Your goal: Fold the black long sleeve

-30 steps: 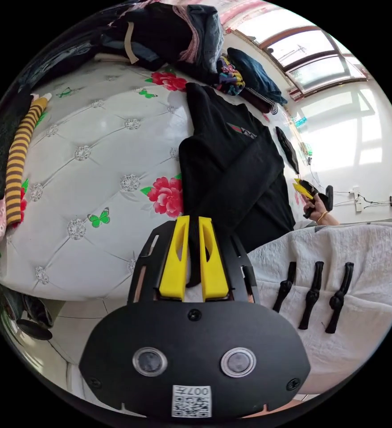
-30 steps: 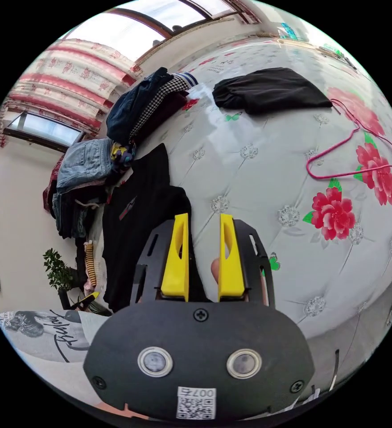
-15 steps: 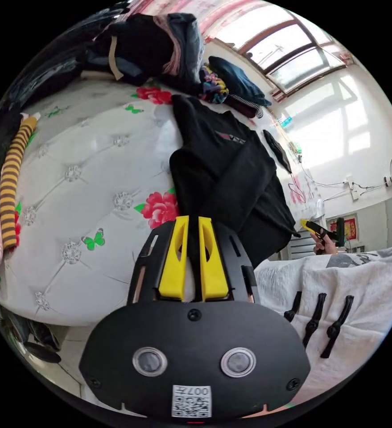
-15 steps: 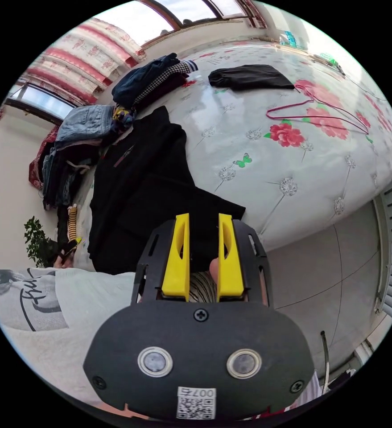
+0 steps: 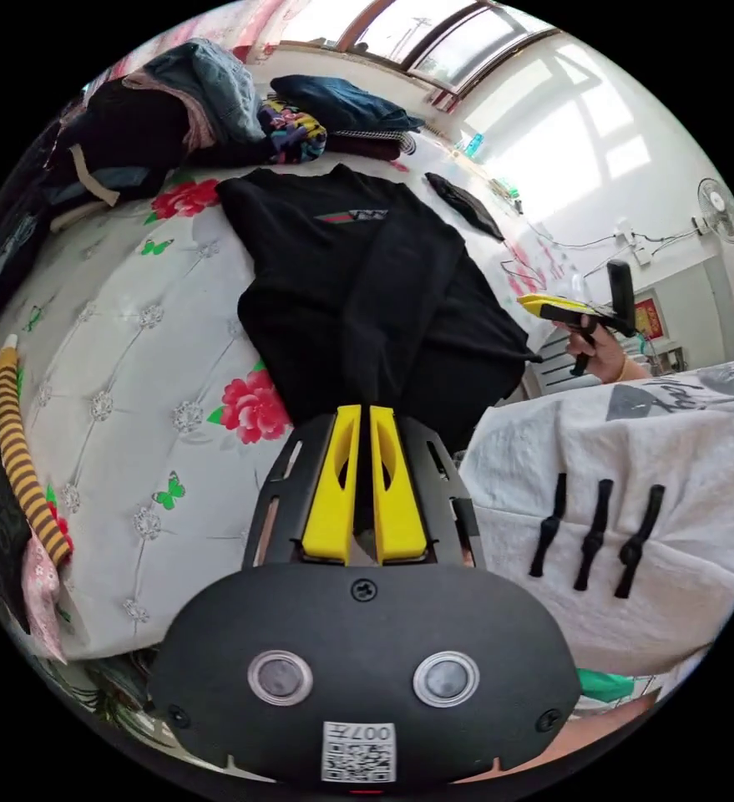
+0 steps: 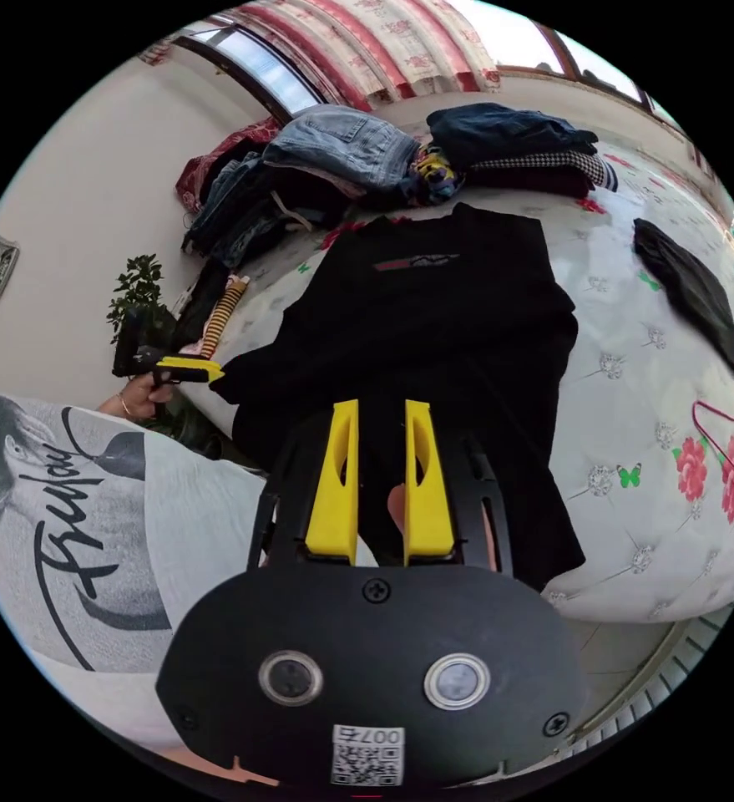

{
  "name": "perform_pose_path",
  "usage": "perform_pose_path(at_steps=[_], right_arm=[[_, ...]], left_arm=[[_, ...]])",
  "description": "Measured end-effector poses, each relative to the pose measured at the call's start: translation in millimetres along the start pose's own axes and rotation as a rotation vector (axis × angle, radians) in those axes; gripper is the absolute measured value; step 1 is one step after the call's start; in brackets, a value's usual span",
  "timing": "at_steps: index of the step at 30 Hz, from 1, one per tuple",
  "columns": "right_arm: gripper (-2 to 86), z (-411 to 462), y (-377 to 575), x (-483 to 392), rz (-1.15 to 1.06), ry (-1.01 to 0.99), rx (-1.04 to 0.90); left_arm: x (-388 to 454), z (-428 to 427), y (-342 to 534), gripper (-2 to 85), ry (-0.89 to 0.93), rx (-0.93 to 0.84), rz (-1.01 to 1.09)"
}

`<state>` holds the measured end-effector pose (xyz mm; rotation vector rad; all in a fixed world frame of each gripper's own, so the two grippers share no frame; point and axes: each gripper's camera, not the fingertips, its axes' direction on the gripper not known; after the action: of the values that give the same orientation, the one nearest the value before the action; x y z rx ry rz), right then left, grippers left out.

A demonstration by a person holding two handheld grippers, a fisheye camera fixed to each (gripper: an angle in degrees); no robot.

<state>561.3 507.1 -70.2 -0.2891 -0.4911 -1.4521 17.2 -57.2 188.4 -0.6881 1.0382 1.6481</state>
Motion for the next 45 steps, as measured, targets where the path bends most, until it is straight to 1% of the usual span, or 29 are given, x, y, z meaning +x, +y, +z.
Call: perform_pose_path(at_steps=[1, 3, 5, 6, 7, 9, 10, 11, 12, 14, 19, 22, 25, 26, 27, 28, 29, 31, 33, 35, 38, 39, 42, 43, 45], right_arm=[[5.6, -0.4, 0.0, -3.6, -0.016, 0.007, -0.010], [5.3, -2.1, 1.9, -12.1, -0.048, 0.021, -0.039], [5.1, -2.6, 3.5, -13.9, -0.044, 0.013, -0.050], [4.9, -1.9, 3.8, -14.2, -0.036, 0.000, -0.057], [4.9, -1.3, 3.6, -14.5, -0.033, -0.007, -0.060], [4.6, 1.8, 2.5, -15.8, -0.017, -0.028, -0.068], [4.6, 2.3, 2.3, -15.8, -0.011, -0.035, -0.069], [4.5, 2.9, 2.2, -15.6, 0.003, -0.051, -0.073], [4.4, 3.0, 2.9, -15.6, 0.013, -0.058, -0.078], [4.3, 2.4, 5.8, -15.9, 0.018, -0.044, -0.083], [4.0, 6.3, 10.1, -13.0, 0.037, -0.033, -0.118], [3.8, 9.0, -1.0, -17.9, 0.012, -0.027, -0.123], [3.7, 13.2, -17.2, -21.2, 0.007, -0.051, -0.112], [3.7, 14.6, -22.9, -22.7, 0.006, -0.062, -0.105], [3.8, 16.2, -27.6, -24.3, 0.001, -0.065, -0.104], [3.8, 17.0, -29.6, -25.0, -0.001, -0.066, -0.107], [3.9, 17.9, -32.9, -25.7, -0.006, -0.068, -0.118], [4.0, 15.1, -34.1, -24.8, -0.011, -0.059, -0.122], [4.3, 8.2, -28.5, -16.6, 0.003, -0.034, -0.115], [4.6, 4.3, -20.0, -3.4, 0.043, -0.021, -0.116], [5.2, -1.6, -1.3, 23.9, 0.139, -0.017, -0.117], [5.5, -5.1, 6.2, 32.8, 0.171, -0.017, -0.115], [6.4, -24.6, 25.1, 48.5, 0.214, 0.015, -0.107], [6.6, -31.1, 30.0, 51.5, 0.221, 0.029, -0.099], [7.5, -58.1, 55.3, 69.5, 0.267, 0.089, -0.075]], left_arm=[[2.5, -9.7, -0.8, -0.1, 0.081, 0.016, 0.008], [4.8, -48.4, 1.6, -0.5, 0.443, 0.169, 0.044], [-12.0, -65.0, 7.3, -0.7, 0.640, 0.291, 0.013], [-32.9, -66.0, 13.3, -0.7, 0.671, 0.342, -0.070], [-44.5, -63.6, 17.1, -0.6, 0.653, 0.349, -0.121], [-81.8, -42.2, 34.2, -0.1, 0.431, 0.269, -0.298], [-87.5, -35.6, 38.0, 0.1, 0.373, 0.233, -0.331], [-93.9, -22.2, 44.0, 1.3, 0.295, 0.156, -0.361], [-94.1, -11.0, 48.8, 2.2, 0.260, 0.098, -0.365], [-86.2, -2.8, 55.0, 2.8, 0.250, 0.095, -0.341], [-68.5, 1.8, 61.5, 4.1, 0.121, 0.102, -0.331], [-44.8, 5.0, 46.4, 5.2, 0.036, 0.108, -0.217], [-26.3, 33.8, 24.7, 5.2, -0.012, 0.036, -0.124], [-24.2, 51.1, 17.2, 4.8, -0.043, -0.026, -0.114], [-25.7, 69.3, 13.0, 2.6, -0.085, -0.102, -0.128], [-27.3, 74.7, 12.5, 1.5, -0.115, -0.123, -0.147], [-28.5, 72.7, 13.1, 0.5, -0.096, -0.094, -0.148], [-34.6, 66.4, 15.4, -0.4, -0.046, -0.104, -0.205], [-19.8, 41.3, 24.7, -0.7, -0.013, -0.017, -0.125], [-8.8, 29.3, 33.6, -0.7, -0.007, 0.010, -0.077], [-9.0, 39.1, 49.2, 0.0, 0.022, -0.014, -0.085], [-12.6, 50.5, 53.9, 1.3, 0.030, -0.050, -0.115], [-14.2, 67.2, 63.6, 6.6, -0.027, -0.119, -0.167], [-13.3, 65.4, 66.4, 6.7, -0.033, -0.106, -0.174], [-13.4, 49.0, 83.6, 7.3, -0.059, -0.017, -0.230]])
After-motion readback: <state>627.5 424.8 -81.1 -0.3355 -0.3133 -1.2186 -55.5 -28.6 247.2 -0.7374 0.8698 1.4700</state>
